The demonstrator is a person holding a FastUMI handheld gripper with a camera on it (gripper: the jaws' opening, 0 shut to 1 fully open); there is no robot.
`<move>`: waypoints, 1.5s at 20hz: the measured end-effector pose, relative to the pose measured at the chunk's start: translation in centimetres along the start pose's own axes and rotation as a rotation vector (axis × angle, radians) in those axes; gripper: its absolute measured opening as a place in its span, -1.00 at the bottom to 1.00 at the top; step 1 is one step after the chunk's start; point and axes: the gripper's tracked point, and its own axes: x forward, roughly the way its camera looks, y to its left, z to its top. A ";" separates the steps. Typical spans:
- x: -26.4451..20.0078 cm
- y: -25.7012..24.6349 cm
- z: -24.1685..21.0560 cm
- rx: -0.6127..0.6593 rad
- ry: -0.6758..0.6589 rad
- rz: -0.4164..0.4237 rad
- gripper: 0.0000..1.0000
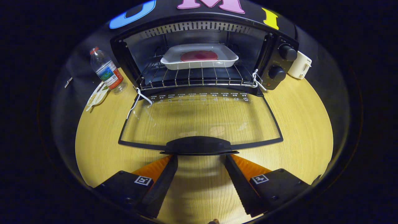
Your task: Open the toaster oven, put the food inside, and close the toaster oven door.
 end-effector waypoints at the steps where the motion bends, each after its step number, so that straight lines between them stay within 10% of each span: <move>1: -0.2 0.1 0.1 0.004 -0.001 0.010 0.99; 16: -9.8 -0.4 6.4 -0.043 -0.322 0.120 0.99; 30: -34.1 -6.2 20.2 -0.084 -0.797 0.099 0.98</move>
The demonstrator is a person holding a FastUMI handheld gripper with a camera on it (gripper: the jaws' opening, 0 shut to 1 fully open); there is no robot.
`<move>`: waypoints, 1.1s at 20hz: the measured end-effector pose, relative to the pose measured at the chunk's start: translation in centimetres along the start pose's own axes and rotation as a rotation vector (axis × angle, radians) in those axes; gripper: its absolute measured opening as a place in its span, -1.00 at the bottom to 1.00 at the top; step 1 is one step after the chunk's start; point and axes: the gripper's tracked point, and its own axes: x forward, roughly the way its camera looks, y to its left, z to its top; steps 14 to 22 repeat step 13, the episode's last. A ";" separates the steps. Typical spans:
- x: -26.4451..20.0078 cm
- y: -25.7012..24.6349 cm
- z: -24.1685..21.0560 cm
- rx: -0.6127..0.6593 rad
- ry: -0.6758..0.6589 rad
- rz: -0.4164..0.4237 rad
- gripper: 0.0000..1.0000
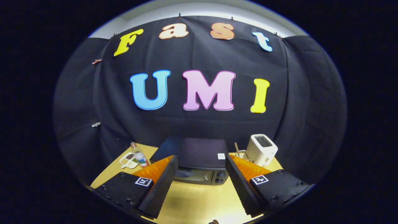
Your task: Open the toaster oven, put the food inside, and close the toaster oven door.
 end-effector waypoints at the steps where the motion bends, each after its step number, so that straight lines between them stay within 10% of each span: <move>1: -0.8 0.0 2.5 0.008 -0.037 0.002 0.98; 8: -6.9 0.2 14.9 0.065 -0.232 0.024 0.96; 22: -9.3 -0.4 16.1 0.076 -0.251 0.020 0.96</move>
